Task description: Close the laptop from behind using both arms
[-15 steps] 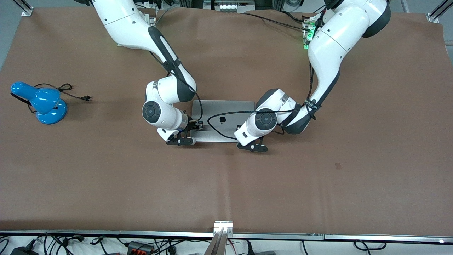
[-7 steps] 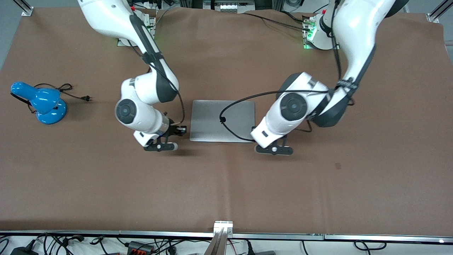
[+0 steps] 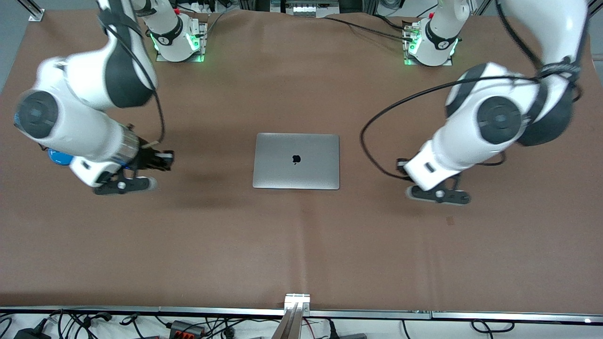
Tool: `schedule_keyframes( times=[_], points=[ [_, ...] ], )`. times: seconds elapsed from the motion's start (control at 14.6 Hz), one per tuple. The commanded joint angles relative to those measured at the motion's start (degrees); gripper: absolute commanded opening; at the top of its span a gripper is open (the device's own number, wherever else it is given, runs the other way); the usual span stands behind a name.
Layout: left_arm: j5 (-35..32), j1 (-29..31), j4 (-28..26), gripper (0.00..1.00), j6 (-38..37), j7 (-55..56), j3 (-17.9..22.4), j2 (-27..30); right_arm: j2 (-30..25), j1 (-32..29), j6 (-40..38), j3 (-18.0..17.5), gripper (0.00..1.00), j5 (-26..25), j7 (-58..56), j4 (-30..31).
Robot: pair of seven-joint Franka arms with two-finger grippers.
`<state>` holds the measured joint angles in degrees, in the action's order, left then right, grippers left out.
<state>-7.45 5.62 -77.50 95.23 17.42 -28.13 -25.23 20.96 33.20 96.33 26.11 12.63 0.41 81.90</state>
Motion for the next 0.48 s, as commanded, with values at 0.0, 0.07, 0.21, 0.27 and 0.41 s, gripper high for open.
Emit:
schedule_keyframes(
  times=[0.0,0.07,0.21,0.27,0.41],
  points=[
    [6.4,-0.1,-2.5,0.28,-6.9,-5.4,10.0,9.4,1.7,-0.4,-3.9,2.9,1.0,-1.1,-1.6,-6.0],
    [6.5,-0.1,-2.7,0.35,-9.1,-7.2,11.9,11.3,1.5,-0.7,-4.1,3.9,1.0,-0.7,-1.6,-6.0],
    [6.4,-0.2,-3.0,0.53,-13.6,-9.1,14.7,14.8,0.8,-1.4,-4.2,4.2,1.0,-0.8,-3.6,-6.2],
    [6.6,-0.3,-4.2,0.67,-14.7,-8.8,16.9,15.8,0.1,-1.6,-4.2,4.0,1.0,-1.3,-4.6,-7.0],
    [7.1,-3.1,-6.5,1.0,-13.6,-8.7,20.5,16.4,-0.3,-6.3,-4.1,2.4,1.0,-2.3,-4.9,-7.7]
  ],
)
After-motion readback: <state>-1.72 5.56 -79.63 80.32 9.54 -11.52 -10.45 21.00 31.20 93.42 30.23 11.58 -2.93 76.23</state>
